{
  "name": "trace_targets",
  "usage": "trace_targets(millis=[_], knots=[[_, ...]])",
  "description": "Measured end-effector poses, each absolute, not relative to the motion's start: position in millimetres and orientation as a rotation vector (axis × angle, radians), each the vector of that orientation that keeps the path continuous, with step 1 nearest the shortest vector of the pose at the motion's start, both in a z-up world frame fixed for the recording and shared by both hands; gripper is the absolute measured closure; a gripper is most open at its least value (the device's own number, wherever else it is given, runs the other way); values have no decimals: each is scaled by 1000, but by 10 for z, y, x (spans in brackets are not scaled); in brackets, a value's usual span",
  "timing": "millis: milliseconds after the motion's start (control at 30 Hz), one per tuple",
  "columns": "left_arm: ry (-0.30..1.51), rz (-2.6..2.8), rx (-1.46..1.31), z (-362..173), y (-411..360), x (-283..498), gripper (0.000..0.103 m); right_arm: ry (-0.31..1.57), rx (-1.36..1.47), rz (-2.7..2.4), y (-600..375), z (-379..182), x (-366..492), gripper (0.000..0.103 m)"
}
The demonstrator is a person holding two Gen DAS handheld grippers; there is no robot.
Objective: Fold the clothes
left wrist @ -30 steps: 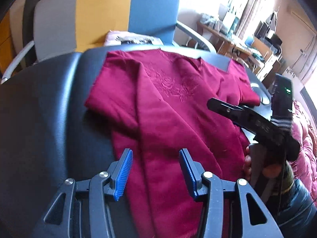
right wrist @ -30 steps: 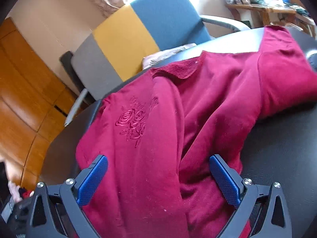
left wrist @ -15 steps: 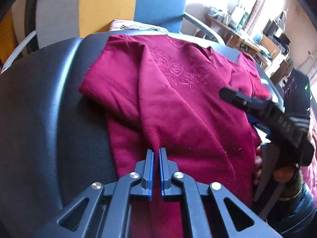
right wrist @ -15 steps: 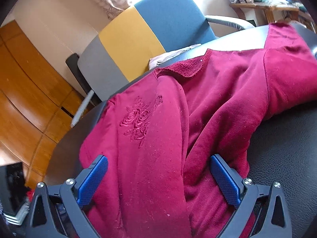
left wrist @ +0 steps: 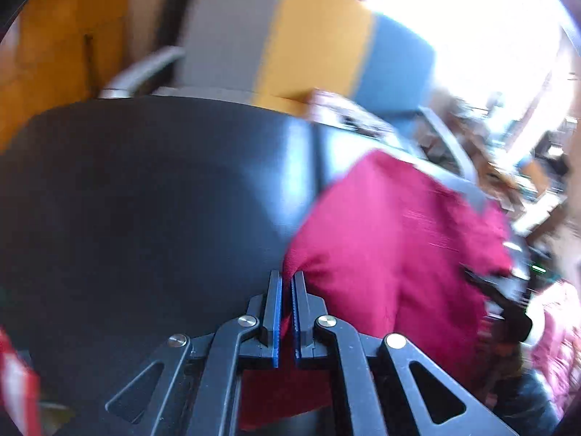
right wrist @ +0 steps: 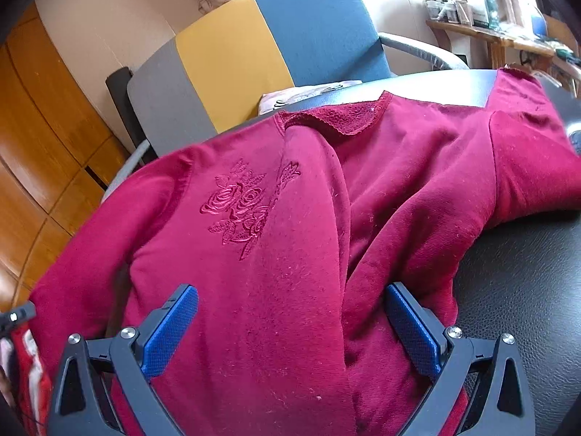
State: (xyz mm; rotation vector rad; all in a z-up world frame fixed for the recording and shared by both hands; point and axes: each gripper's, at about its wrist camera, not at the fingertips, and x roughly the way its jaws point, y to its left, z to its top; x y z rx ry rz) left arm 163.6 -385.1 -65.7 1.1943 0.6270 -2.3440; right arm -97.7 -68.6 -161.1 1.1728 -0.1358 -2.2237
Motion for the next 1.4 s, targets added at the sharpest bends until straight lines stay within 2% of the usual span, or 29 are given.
trace_targets(millis=[133, 267, 467, 600, 700, 900, 967, 1100, 1200, 1400], knots=[[536, -2131, 1172, -650, -4455, 1838, 98, -79, 1182, -2241, -721, -1602, -937, 0], [532, -1988, 1154, -653, -4779, 1838, 92, 1, 1192, -2257, -786, -1604, -881, 0], [393, -1838, 957, -455, -4650, 1916, 89, 86, 1214, -2269, -853, -1604, -817, 0], [407, -1794, 847, -282, -4693, 2130, 89, 126, 1237, -2287, -931, -1587, -738, 0], [440, -1916, 874, -280, -4546, 2199, 89, 113, 1246, -2306, -954, -1579, -644, 0], [326, -2028, 1115, -920, -4141, 1699, 85, 196, 1269, -2349, -1079, -1589, -462, 0], [341, -1962, 1147, -1128, -4260, 1604, 86, 259, 1267, -2348, -1150, -1599, -360, 0], [374, -1799, 1239, -1599, -4677, 1583, 85, 257, 1270, -2366, -1133, -1599, -248, 0], [314, -1772, 1194, -1653, -4898, 1577, 84, 254, 1278, -2377, -1159, -1606, -244, 0], [346, -1682, 1194, -1671, -5510, 1390, 87, 237, 1294, -2352, -1489, -1585, -228, 0]])
